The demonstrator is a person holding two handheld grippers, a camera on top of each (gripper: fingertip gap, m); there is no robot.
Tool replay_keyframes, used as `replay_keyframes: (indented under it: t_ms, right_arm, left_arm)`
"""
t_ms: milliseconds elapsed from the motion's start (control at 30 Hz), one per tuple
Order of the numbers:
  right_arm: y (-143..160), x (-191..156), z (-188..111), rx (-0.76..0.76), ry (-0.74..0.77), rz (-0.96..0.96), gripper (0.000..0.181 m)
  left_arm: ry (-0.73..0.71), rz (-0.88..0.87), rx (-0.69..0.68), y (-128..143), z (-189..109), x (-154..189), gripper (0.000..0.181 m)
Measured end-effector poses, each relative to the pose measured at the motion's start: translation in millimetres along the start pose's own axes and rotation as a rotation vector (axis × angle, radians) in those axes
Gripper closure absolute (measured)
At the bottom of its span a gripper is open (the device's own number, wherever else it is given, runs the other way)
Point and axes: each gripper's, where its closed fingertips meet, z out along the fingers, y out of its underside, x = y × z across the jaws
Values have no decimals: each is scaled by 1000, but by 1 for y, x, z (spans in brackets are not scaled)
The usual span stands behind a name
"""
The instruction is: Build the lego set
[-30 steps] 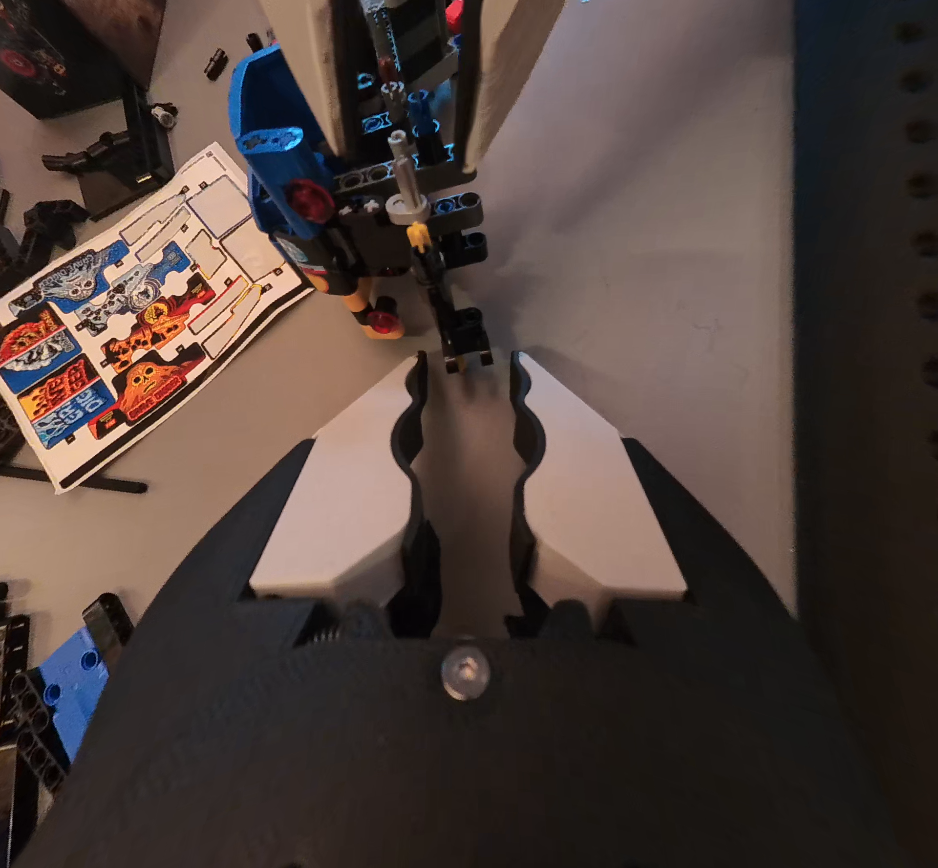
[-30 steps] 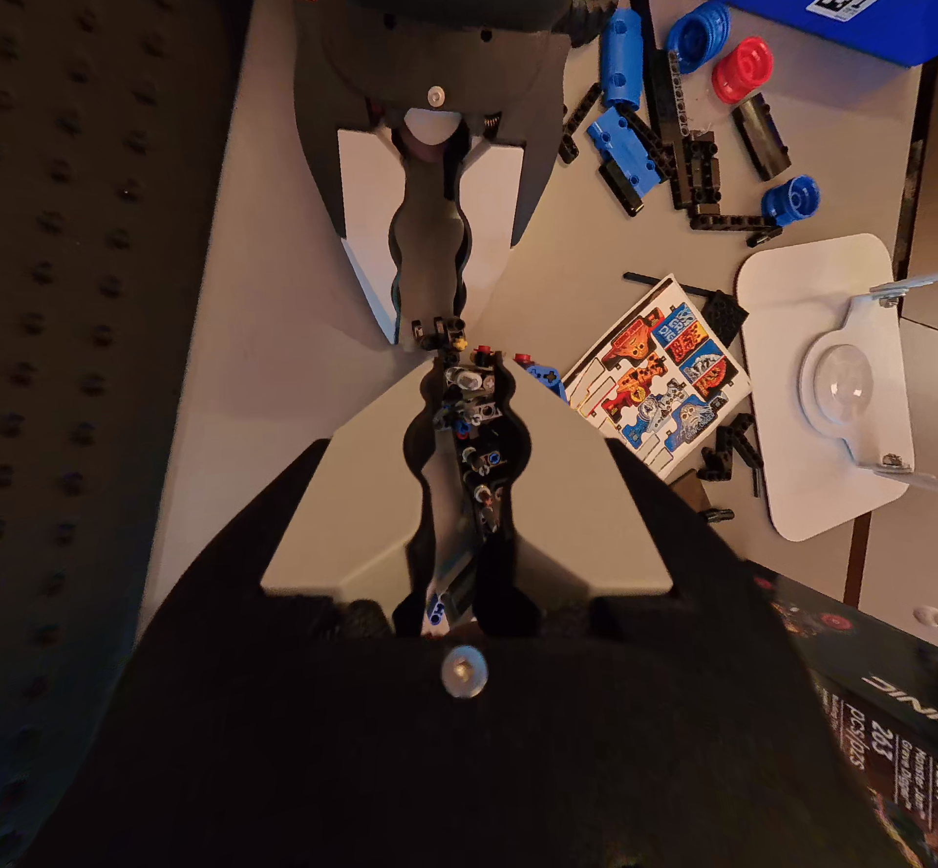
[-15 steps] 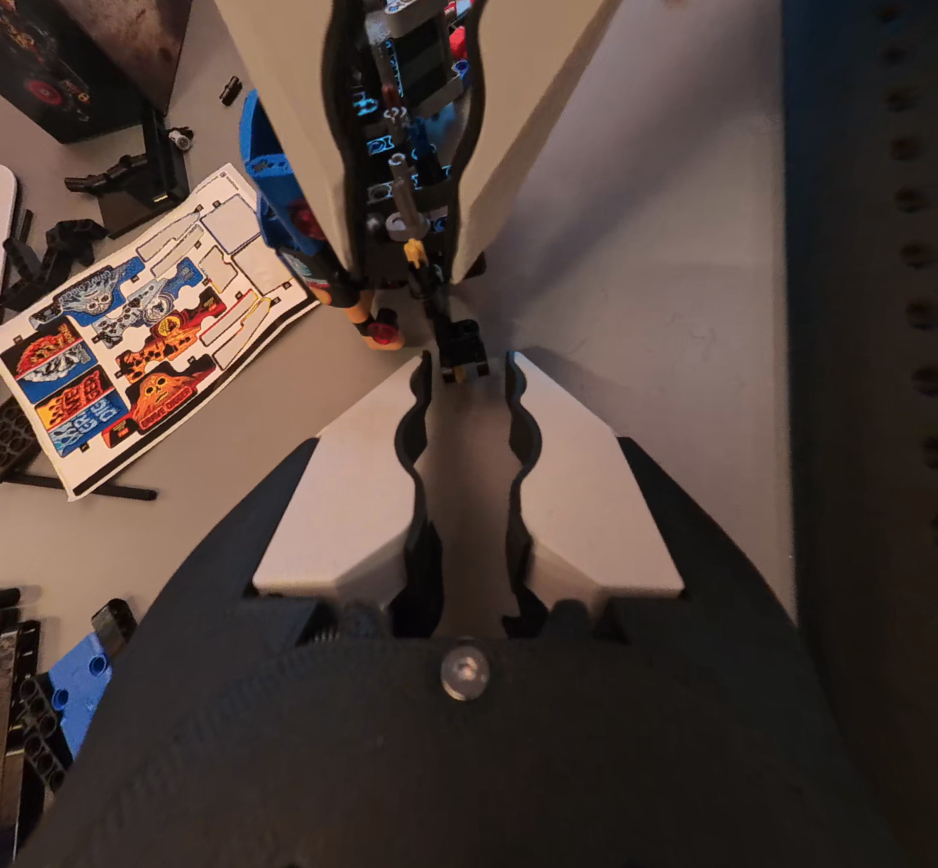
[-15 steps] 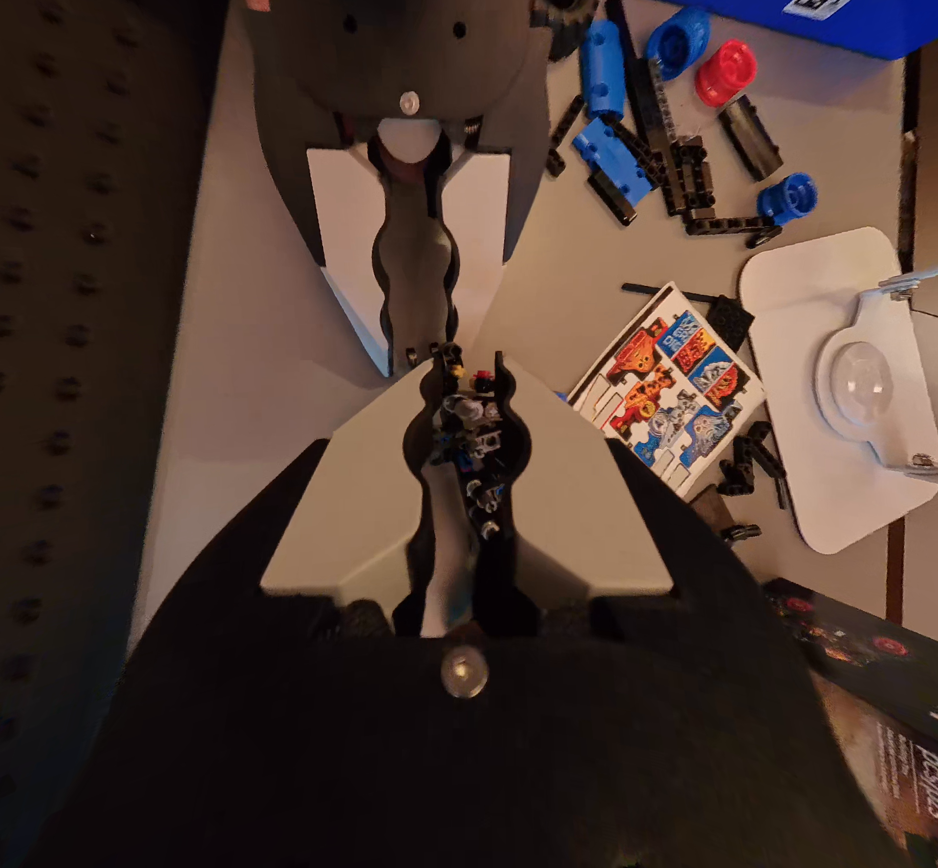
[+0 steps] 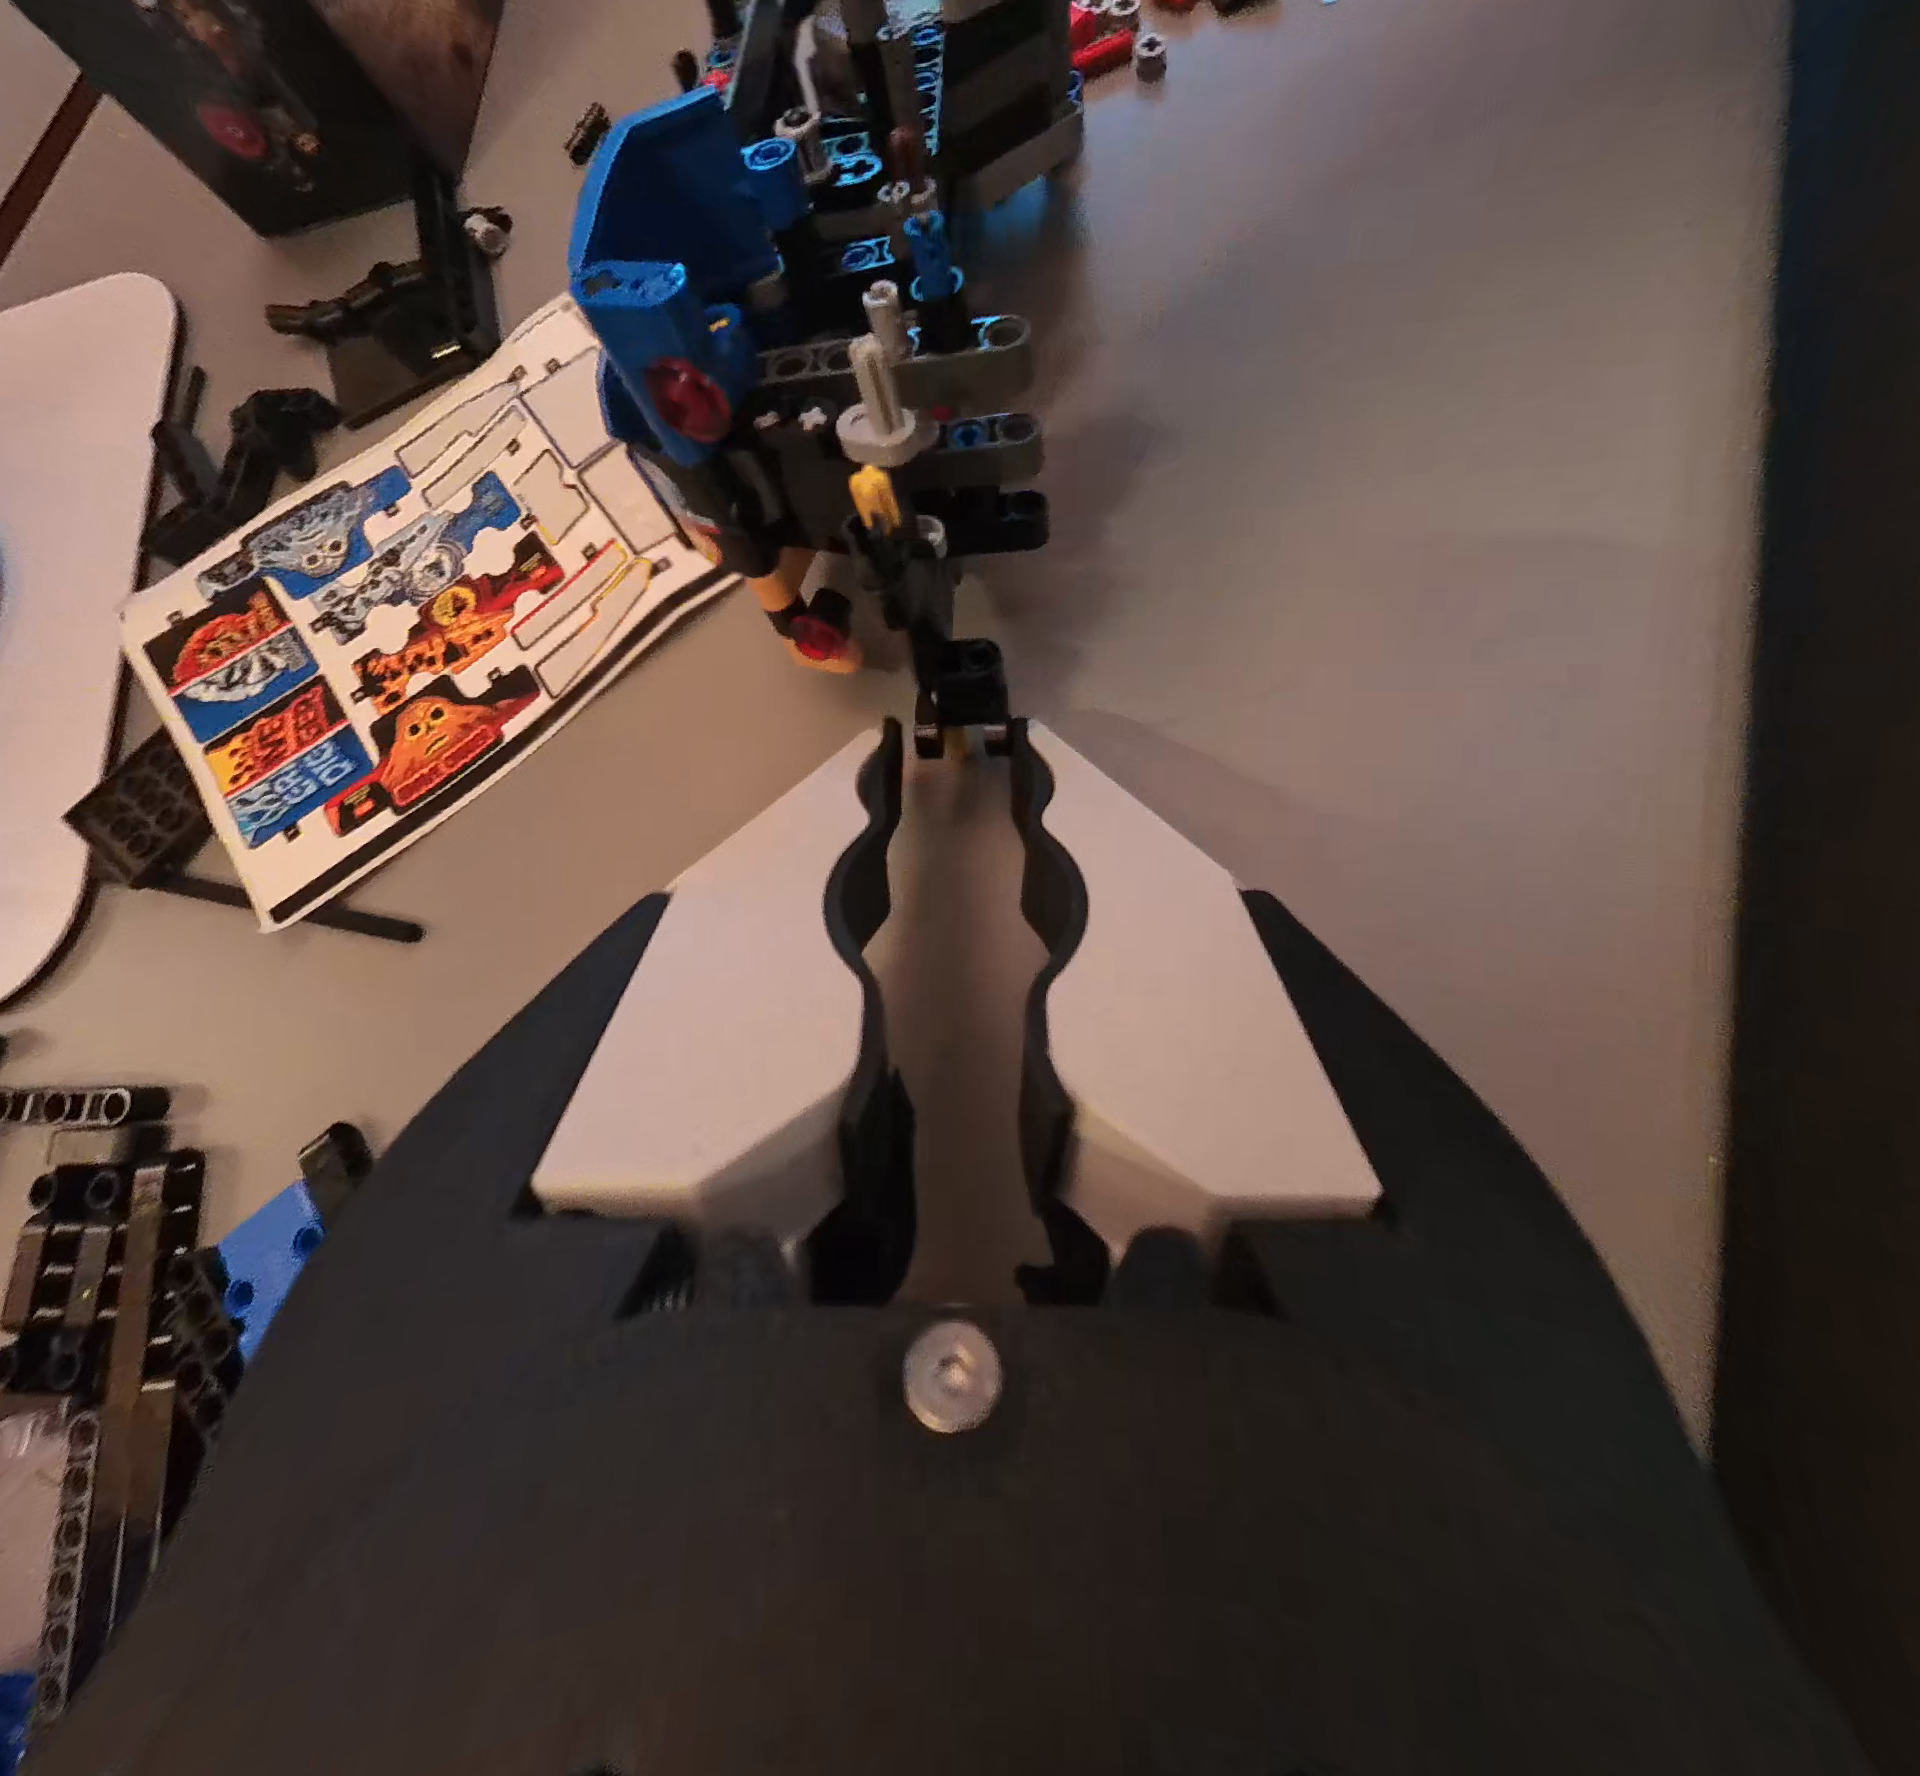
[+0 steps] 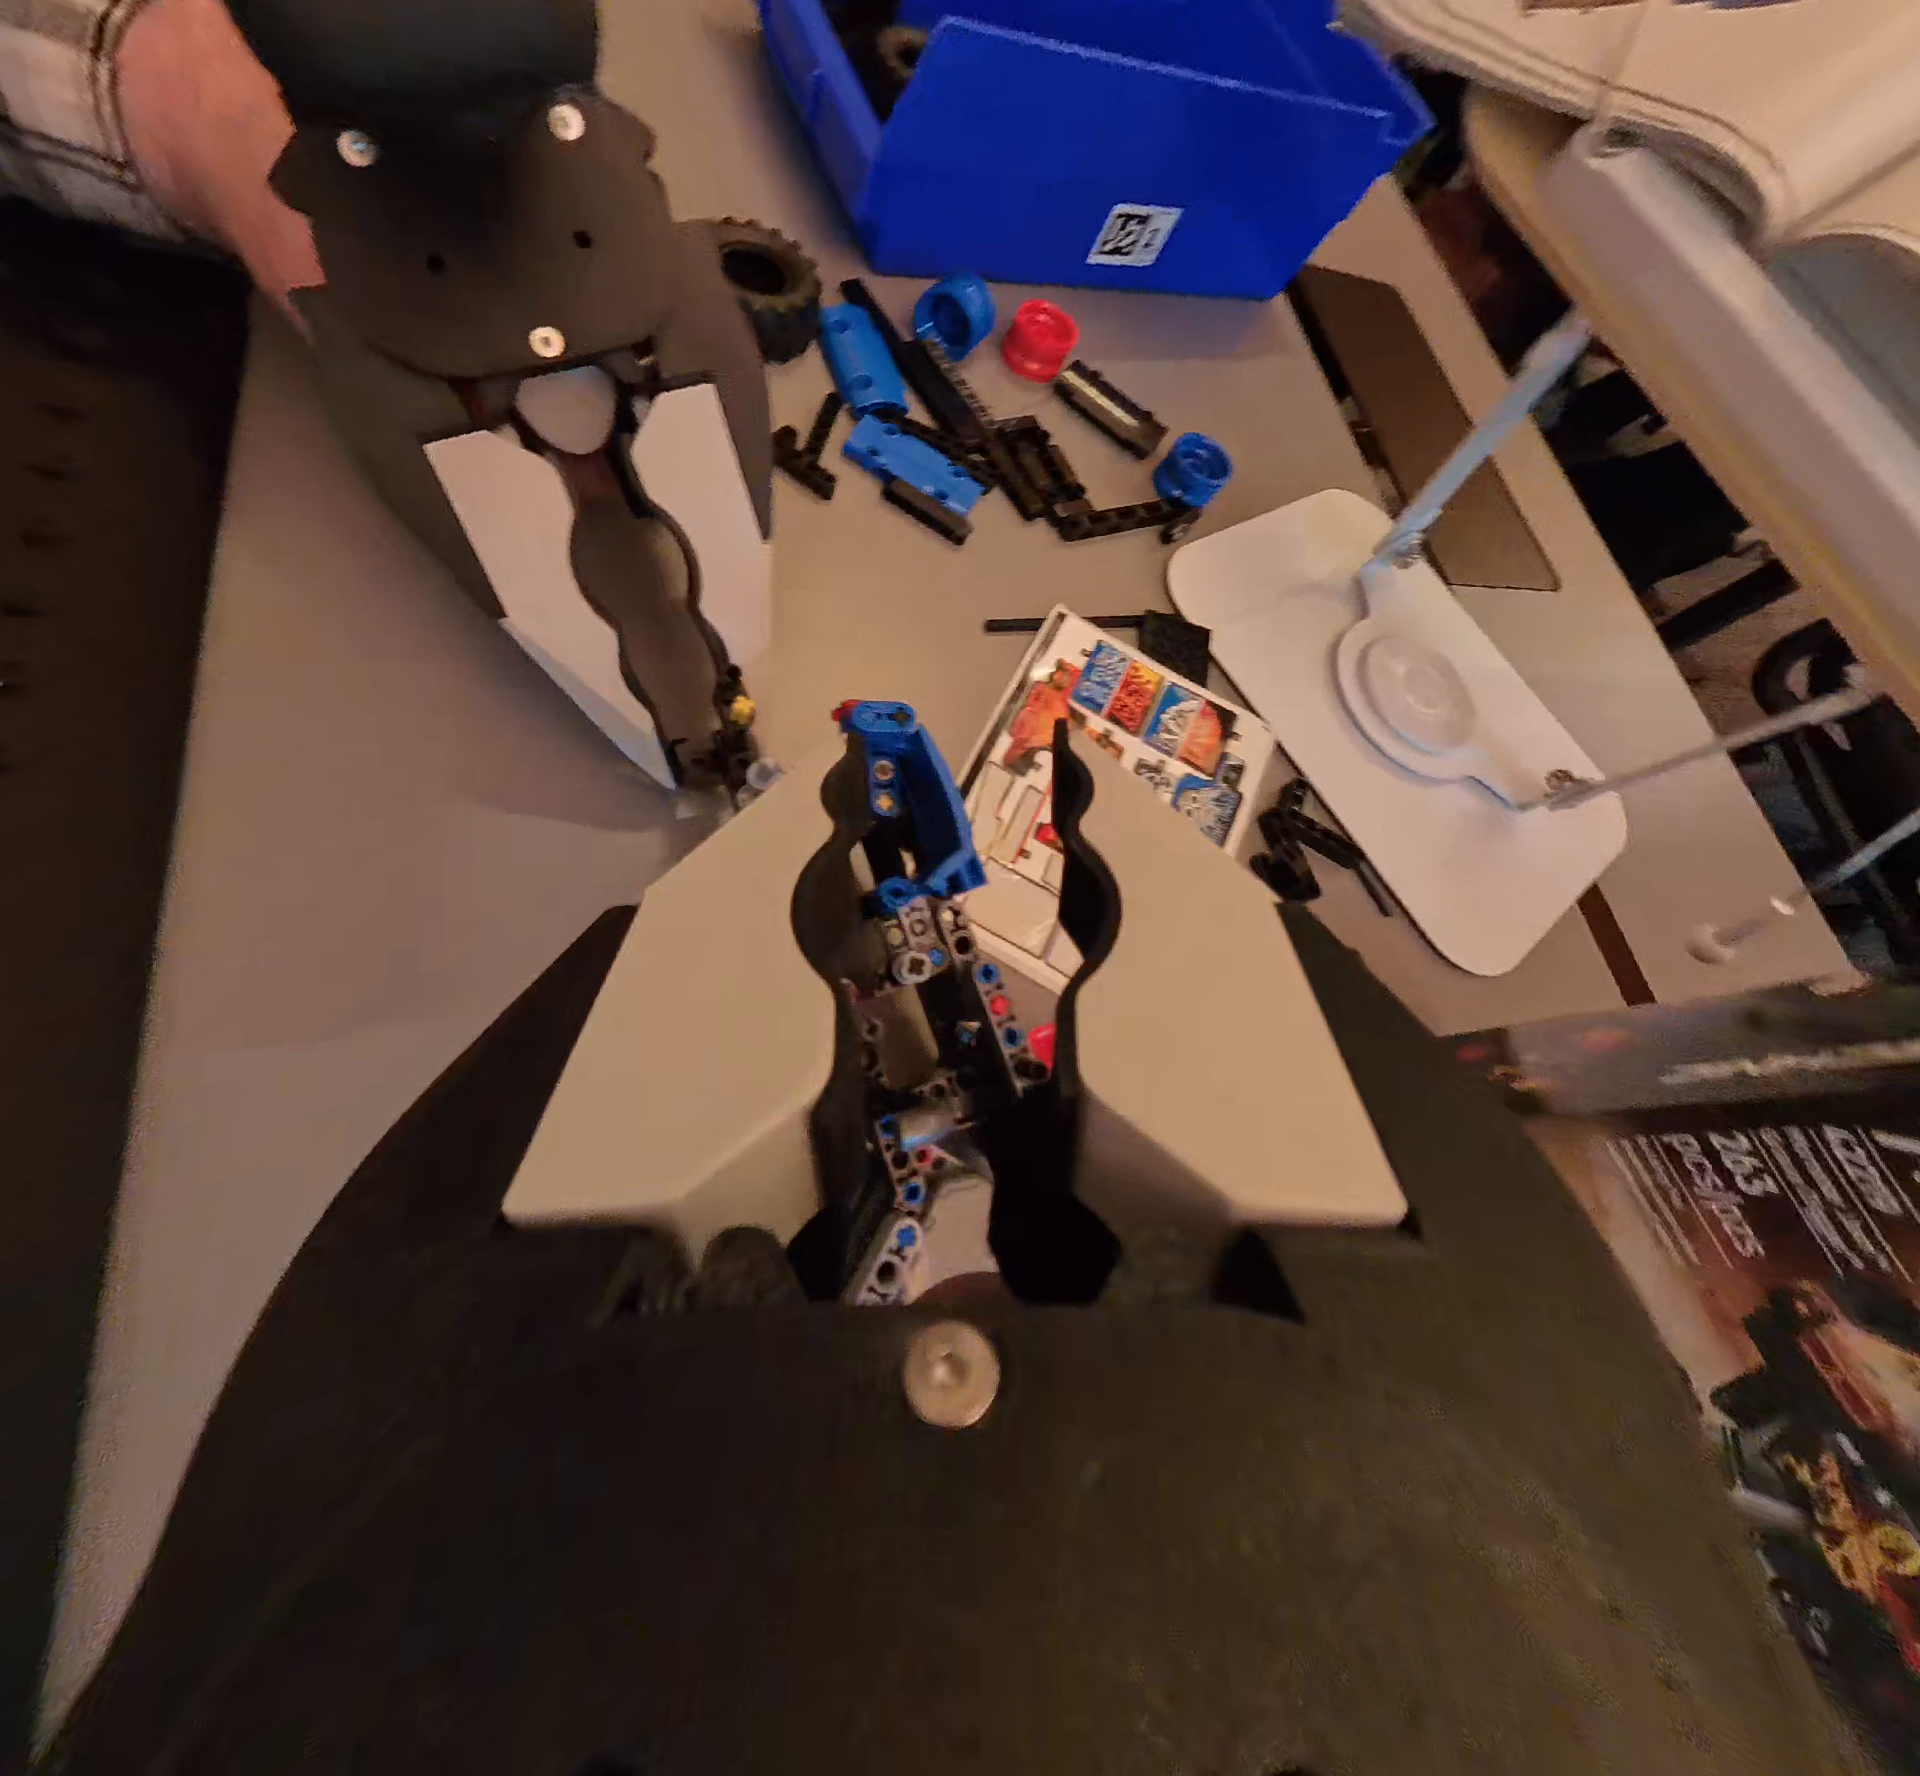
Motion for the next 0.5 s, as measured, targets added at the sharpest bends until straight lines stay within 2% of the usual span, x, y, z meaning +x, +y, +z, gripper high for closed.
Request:
replay_keyframes:
  t_ms: [167,367,500]
  right_arm:
    - [8,20,-11,49,68,55,147]
    - [17,30,-19,58,113,82,146]
    - [22,35,-22,63,120,110,145]
  left_arm:
    - [-21,-26,7,2,-3,-7,159]
    - [-7,-24,19,0,-1,-4,152]
    - [-8,-17,26,-1,0,-3,154]
